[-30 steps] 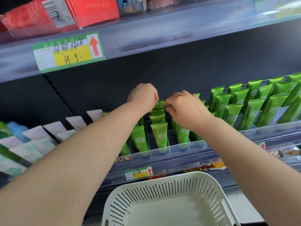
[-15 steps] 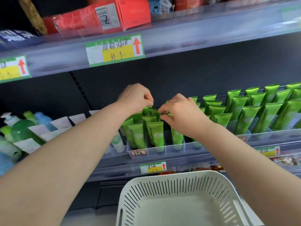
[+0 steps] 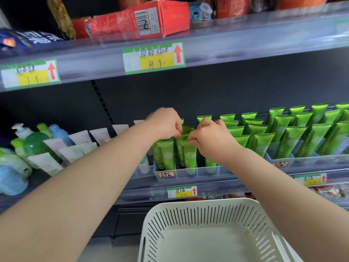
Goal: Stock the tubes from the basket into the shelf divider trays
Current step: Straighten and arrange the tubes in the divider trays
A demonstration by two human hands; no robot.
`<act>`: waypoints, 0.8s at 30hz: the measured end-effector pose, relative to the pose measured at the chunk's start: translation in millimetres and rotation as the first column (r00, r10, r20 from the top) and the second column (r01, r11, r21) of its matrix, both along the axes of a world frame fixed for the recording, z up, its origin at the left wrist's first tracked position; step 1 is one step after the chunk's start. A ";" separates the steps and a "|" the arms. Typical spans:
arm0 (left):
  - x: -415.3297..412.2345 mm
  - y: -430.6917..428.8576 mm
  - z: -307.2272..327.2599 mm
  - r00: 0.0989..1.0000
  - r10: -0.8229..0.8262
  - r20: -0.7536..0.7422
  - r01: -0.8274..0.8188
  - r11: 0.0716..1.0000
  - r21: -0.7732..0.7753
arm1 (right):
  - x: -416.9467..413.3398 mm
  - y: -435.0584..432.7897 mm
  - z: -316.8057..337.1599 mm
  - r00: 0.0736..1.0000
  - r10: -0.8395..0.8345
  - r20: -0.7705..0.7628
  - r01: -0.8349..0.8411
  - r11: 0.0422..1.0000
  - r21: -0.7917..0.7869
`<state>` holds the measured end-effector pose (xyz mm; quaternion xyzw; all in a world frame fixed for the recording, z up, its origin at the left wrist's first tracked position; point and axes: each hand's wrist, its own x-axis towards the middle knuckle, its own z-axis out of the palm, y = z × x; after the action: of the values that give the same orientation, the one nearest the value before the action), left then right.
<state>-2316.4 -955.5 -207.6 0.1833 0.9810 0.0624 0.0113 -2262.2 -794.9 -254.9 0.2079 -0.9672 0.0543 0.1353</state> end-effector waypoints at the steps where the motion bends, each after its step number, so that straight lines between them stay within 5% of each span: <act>1: 0.0 1.1 -1.6 1.000 0.008 -0.008 -0.008 1.000 -0.022 | 0.0 0.2 -0.2 1.000 0.000 0.004 0.000 1.000 0.000; 13: 2.0 16.8 -8.1 0.997 0.018 -0.079 -0.020 1.000 -0.021 | 7.4 20.8 7.1 0.994 -0.073 -0.080 0.071 0.997 -0.027; 20: -4.4 9.6 7.6 0.987 0.134 -0.083 -0.113 0.969 0.220 | 5.0 18.9 10.5 0.995 -0.069 -0.065 0.065 0.996 -0.053; 24: -8.8 12.1 4.5 0.988 0.099 -0.116 -0.085 0.988 0.126 | 2.3 18.7 9.2 0.996 -0.065 -0.053 0.062 0.997 -0.055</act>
<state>-2325.2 -943.4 -203.1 0.1416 0.9817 0.1109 -0.0626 -2259.9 -776.2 -245.7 0.1748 -0.9674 0.0701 0.1691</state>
